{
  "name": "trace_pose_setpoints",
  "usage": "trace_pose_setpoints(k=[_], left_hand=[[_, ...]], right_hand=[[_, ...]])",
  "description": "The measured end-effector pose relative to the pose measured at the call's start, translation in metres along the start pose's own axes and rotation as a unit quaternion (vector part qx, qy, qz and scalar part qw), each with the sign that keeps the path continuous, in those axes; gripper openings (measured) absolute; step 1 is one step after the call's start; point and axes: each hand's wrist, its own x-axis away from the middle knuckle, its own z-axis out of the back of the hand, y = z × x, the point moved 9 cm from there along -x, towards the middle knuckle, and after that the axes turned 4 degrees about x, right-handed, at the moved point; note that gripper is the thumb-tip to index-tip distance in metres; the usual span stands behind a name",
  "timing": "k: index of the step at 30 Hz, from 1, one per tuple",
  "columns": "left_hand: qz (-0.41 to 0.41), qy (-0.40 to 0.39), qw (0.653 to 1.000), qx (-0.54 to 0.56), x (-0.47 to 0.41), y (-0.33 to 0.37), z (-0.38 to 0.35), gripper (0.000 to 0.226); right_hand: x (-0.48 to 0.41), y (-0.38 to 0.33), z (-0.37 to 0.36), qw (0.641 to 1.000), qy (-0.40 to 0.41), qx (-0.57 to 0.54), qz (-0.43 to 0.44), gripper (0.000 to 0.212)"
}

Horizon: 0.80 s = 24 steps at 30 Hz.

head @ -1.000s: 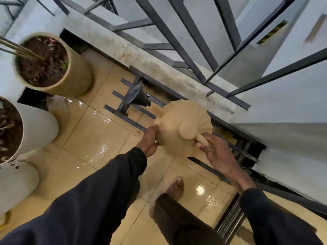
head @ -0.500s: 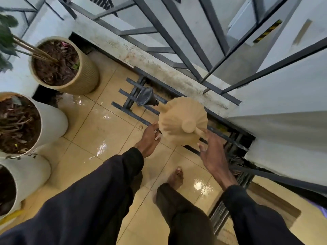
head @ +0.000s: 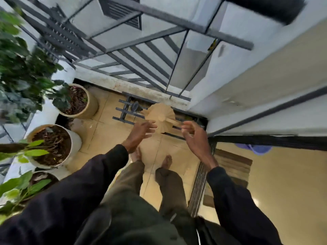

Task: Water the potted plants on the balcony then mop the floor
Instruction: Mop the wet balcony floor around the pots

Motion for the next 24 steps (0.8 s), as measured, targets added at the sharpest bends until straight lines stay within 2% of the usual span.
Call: trace_pose_setpoints(k=[4, 9, 16, 21, 24], left_hand=[[-0.037, -0.011, 0.998, -0.049, 0.044, 0.044, -0.019, 0.030], [-0.075, -0.017, 0.996, -0.049, 0.071, 0.070, -0.061, 0.028], [-0.101, -0.027, 0.994, -0.037, 0.090, 0.089, -0.163, 0.026], [-0.104, -0.022, 0.994, -0.020, 0.085, 0.094, -0.242, 0.028], [-0.107, -0.045, 0.993, -0.013, 0.081, 0.093, -0.275, 0.032]], right_hand=[[0.045, -0.010, 0.056, 0.997, 0.054, -0.054, -0.003, 0.022], [0.076, 0.010, 0.120, 0.989, 0.112, -0.093, -0.009, 0.024], [0.095, 0.048, 0.227, 0.952, 0.270, -0.144, -0.009, 0.029], [0.091, 0.062, 0.278, 0.950, 0.272, -0.154, 0.002, 0.039], [0.084, 0.064, 0.294, 0.954, 0.259, -0.153, 0.004, 0.044]])
